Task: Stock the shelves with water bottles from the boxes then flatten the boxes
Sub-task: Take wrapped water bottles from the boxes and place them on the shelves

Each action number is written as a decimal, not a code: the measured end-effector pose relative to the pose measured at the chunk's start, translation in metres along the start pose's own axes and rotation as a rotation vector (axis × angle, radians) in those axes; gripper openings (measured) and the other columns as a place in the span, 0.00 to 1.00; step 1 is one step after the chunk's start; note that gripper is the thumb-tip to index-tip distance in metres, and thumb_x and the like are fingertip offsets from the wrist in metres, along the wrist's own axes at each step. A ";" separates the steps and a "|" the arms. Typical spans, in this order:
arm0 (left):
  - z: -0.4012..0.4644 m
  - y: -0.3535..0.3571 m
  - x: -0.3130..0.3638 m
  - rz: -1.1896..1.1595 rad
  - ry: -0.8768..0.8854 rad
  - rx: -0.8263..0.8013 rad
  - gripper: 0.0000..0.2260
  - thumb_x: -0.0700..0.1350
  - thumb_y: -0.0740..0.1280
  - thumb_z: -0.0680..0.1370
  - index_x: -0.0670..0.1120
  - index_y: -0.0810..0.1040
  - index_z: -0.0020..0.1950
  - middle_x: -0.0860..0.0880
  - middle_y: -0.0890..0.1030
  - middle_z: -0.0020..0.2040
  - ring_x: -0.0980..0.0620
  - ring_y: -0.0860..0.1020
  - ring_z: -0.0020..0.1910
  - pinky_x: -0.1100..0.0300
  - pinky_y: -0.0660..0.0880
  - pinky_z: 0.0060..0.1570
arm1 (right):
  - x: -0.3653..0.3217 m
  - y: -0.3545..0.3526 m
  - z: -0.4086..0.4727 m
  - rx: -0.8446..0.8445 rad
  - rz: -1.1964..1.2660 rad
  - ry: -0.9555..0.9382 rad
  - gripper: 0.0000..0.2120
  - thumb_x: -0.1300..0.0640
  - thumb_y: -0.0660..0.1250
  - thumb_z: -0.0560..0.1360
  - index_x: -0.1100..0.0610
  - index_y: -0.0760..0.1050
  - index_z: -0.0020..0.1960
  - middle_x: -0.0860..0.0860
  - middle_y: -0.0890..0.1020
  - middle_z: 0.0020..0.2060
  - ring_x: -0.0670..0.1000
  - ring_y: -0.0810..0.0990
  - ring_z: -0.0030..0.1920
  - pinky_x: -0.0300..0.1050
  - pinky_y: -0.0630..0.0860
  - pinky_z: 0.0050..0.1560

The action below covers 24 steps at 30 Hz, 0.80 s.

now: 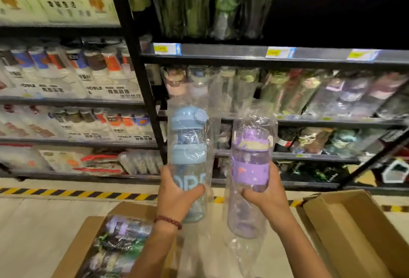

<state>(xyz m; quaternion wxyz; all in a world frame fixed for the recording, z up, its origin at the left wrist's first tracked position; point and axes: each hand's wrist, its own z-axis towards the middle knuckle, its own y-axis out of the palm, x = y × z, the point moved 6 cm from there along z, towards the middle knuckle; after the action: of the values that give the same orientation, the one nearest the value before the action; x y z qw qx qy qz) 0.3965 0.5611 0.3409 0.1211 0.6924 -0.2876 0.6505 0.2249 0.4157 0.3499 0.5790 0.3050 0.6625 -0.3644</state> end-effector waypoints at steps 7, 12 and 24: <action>-0.007 0.119 0.044 0.008 0.062 -0.063 0.33 0.51 0.75 0.56 0.52 0.66 0.58 0.56 0.76 0.49 0.62 0.77 0.44 0.67 0.72 0.38 | -0.005 -0.119 0.018 0.107 0.020 -0.028 0.43 0.49 0.74 0.50 0.49 0.65 0.63 0.46 0.78 0.51 0.36 0.79 0.44 0.32 0.76 0.40; 0.003 0.198 0.089 0.014 0.136 -0.080 0.34 0.53 0.75 0.53 0.52 0.67 0.55 0.56 0.77 0.48 0.59 0.78 0.43 0.65 0.73 0.38 | -0.020 -0.194 0.057 0.145 0.004 -0.086 0.41 0.52 0.76 0.54 0.50 0.66 0.65 0.47 0.79 0.53 0.39 0.80 0.48 0.32 0.75 0.40; 0.081 0.290 0.211 0.075 0.324 -0.044 0.28 0.41 0.78 0.66 0.48 0.63 0.57 0.59 0.70 0.44 0.63 0.72 0.39 0.70 0.67 0.33 | -0.103 -0.263 0.196 0.152 -0.031 -0.263 0.36 0.63 0.77 0.65 0.54 0.63 0.67 0.45 0.76 0.53 0.39 0.77 0.49 0.29 0.74 0.40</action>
<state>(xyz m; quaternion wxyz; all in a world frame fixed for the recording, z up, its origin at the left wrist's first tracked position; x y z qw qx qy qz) 0.3002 0.2330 0.4762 0.1565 0.5643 -0.3043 0.7513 0.1296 0.1092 0.4729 0.6303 0.2874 0.5561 -0.4591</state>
